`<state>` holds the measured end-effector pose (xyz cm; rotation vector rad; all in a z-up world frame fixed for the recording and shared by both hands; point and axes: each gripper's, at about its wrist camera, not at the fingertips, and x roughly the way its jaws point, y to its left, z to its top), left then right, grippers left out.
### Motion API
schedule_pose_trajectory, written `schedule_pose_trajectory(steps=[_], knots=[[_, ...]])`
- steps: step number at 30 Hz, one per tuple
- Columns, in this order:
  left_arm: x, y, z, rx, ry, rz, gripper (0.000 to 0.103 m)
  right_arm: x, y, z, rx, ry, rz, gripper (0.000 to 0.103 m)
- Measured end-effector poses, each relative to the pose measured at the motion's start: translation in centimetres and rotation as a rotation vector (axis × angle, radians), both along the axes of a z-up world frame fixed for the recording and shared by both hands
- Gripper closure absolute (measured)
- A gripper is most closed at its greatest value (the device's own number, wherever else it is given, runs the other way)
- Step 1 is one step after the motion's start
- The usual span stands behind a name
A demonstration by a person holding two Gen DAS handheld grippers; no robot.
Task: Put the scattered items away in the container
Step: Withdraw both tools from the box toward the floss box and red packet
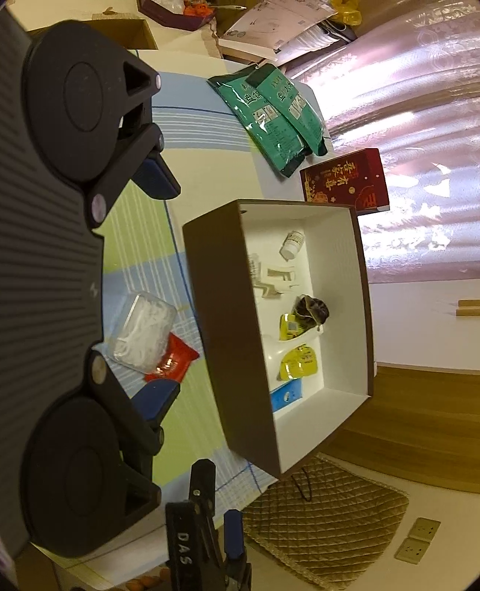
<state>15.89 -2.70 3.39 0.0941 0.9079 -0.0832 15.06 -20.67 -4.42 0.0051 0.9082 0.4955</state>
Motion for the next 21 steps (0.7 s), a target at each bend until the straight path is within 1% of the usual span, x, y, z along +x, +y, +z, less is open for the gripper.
schedule_pose_trajectory(steps=[3,6,10,14,17,19,21], knots=[[-0.5,0.2,-0.7,0.003,0.014,0.005,0.001,-0.3,-0.4,-0.5,0.017,0.019,-0.015,0.007],[-1.0,0.5,-1.8,-0.025,0.046,0.014,0.001,-0.7,-0.4,-1.4,-0.007,0.046,-0.013,0.007],[-1.5,0.6,-4.3,-0.018,0.097,0.023,0.001,-1.7,-0.3,-3.8,-0.088,0.085,0.016,0.007],[-2.0,0.4,-7.7,-0.017,0.172,0.02,0.001,-2.9,-0.6,-7.1,-0.162,0.136,0.03,0.007],[-2.4,0.1,-10.1,-0.016,0.226,0.017,0.001,-3.7,-1.2,-9.1,-0.209,0.153,0.031,0.007],[-2.8,0.0,-11.0,-0.014,0.229,0.003,0.001,-4.0,-1.7,-9.9,-0.23,0.152,0.033,0.007],[-3.3,-0.3,-11.6,0.004,0.198,-0.022,0.001,-4.1,-2.3,-10.3,-0.236,0.149,0.025,0.007]])
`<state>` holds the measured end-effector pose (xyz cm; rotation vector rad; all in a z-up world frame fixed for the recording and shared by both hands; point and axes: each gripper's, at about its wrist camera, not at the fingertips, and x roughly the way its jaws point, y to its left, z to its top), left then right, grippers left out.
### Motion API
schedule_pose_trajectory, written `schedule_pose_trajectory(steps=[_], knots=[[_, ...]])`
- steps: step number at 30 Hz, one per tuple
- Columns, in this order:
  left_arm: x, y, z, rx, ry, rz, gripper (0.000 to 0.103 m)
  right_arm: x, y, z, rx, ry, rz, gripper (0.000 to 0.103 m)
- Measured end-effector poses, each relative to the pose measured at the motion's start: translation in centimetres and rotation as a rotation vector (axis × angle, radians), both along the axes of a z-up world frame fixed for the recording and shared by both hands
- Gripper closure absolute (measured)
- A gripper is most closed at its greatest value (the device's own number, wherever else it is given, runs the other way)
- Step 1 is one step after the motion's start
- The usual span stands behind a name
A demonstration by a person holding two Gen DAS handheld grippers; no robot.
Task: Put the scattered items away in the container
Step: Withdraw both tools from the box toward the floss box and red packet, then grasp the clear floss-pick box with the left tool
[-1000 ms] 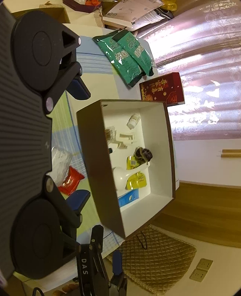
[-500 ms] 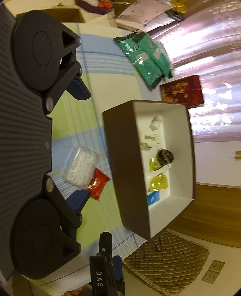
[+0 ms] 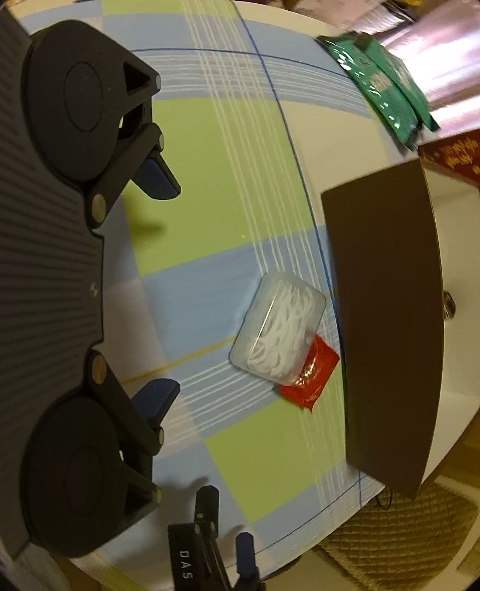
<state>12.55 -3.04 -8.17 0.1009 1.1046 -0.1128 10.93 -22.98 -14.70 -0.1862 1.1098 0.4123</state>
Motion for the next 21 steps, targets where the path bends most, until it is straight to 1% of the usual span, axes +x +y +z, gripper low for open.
schedule_pose_trajectory(steps=[2,4,8,10,13,15,21], knots=[[-0.3,-0.3,-0.5,0.019,-0.015,-0.014,0.001,0.2,-0.7,-0.3,0.001,0.001,-0.015,0.007],[-0.3,-0.2,-1.0,-0.002,-0.015,-0.011,0.001,0.5,-1.5,-0.7,0.006,-0.001,-0.03,0.007],[0.0,-0.1,-2.4,-0.03,0.013,0.006,0.001,0.2,-2.0,-1.0,-0.016,-0.06,0.001,0.007],[-0.1,-0.1,-3.2,-0.033,0.021,0.001,0.001,0.0,-2.2,-1.2,-0.017,-0.066,0.004,0.0],[-0.4,0.0,-4.1,-0.022,0.013,-0.01,0.001,-0.3,-2.6,-1.4,-0.002,-0.096,-0.005,0.0],[-0.8,-0.1,-4.3,-0.017,-0.015,-0.034,0.001,-0.6,-2.6,-1.5,0.0,-0.111,0.0,0.0],[-0.8,0.2,-4.3,-0.023,-0.035,-0.055,0.0,-0.3,-2.8,-1.5,-0.009,-0.125,0.003,0.0]])
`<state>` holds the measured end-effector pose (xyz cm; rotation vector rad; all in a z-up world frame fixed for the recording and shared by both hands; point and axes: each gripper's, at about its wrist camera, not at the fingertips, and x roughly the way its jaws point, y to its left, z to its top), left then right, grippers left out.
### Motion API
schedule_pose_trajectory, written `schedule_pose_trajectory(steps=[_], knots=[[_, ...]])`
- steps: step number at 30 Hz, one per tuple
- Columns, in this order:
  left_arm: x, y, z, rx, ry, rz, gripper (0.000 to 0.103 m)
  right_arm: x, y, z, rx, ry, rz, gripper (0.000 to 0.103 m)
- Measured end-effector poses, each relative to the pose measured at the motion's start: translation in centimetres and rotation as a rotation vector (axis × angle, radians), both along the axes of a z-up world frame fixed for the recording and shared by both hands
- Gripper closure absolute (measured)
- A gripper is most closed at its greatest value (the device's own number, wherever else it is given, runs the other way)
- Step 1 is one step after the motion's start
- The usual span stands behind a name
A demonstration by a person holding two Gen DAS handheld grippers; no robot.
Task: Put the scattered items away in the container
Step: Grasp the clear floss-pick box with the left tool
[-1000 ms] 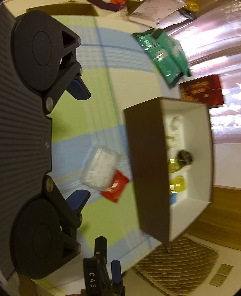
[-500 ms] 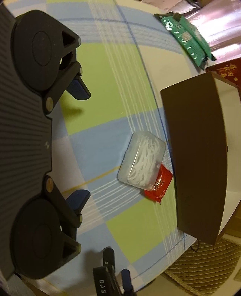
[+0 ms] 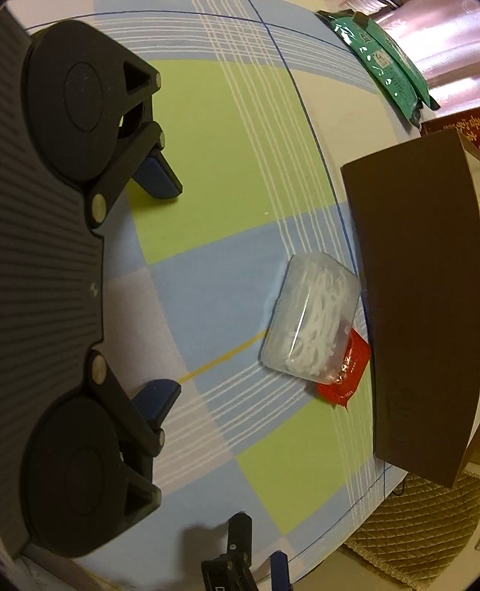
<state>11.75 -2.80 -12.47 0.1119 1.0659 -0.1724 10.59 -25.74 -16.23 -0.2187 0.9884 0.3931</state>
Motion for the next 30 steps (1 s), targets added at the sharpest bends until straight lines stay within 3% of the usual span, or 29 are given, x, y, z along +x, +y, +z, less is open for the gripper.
schedule_pose_trajectory(steps=[7,13,25,30], knots=[[1.3,0.2,0.6,-0.002,0.022,-0.064,0.001,0.4,-0.3,-0.2,0.015,-0.036,0.002,0.0],[4.0,-0.2,2.2,-0.026,-0.051,-0.148,0.001,1.1,-0.4,-0.2,0.021,-0.051,0.016,0.0],[9.1,-1.7,1.2,-0.063,-0.072,-0.262,0.001,2.5,-1.1,-0.2,0.021,-0.056,-0.014,0.0],[8.6,-1.8,1.5,-0.064,-0.11,-0.289,0.012,2.6,-0.9,-0.1,0.017,-0.048,-0.025,0.0]])
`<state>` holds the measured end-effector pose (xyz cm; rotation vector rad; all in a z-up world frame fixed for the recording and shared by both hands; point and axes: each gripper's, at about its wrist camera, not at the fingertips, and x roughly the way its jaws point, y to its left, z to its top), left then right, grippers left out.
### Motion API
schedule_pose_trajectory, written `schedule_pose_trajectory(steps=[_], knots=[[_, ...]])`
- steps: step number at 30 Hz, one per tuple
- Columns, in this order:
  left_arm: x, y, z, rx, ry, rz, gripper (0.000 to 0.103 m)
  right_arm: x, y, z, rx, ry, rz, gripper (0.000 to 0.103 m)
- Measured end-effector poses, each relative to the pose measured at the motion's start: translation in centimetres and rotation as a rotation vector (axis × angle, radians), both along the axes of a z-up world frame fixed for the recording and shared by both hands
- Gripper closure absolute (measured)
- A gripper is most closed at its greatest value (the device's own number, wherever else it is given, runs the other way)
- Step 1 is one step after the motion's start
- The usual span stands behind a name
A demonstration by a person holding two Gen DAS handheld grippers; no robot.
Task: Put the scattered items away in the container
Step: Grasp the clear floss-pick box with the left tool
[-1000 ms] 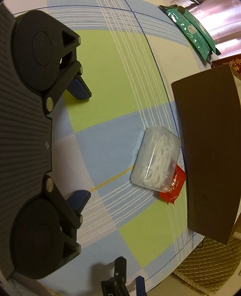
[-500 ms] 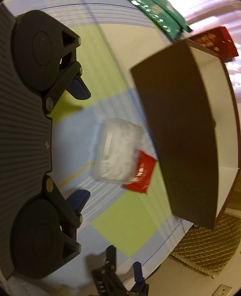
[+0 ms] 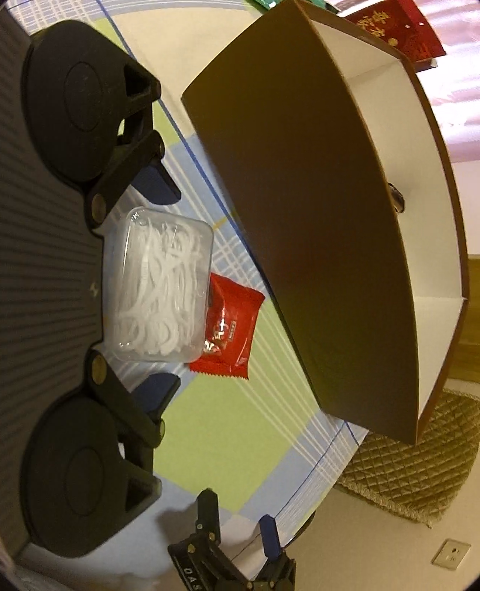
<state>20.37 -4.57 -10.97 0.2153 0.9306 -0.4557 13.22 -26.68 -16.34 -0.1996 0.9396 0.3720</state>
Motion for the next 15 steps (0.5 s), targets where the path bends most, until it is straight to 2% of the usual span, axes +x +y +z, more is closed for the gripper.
schedule_pose_trajectory(steps=[1,2,11,15], knots=[[-0.2,0.1,-0.1,0.0,0.0,-0.001,0.018,0.0,0.0,0.0,-0.001,0.003,-0.002,0.0],[-0.3,0.2,-0.2,0.004,0.003,-0.001,0.019,0.1,0.1,0.1,-0.003,0.007,-0.005,0.0],[-3.1,2.7,0.1,-0.004,0.034,0.057,0.02,0.1,0.5,0.2,-0.004,0.033,-0.021,0.0],[-3.8,2.8,0.0,0.002,0.033,0.093,0.016,-0.2,0.6,0.2,-0.004,0.032,-0.014,0.0]])
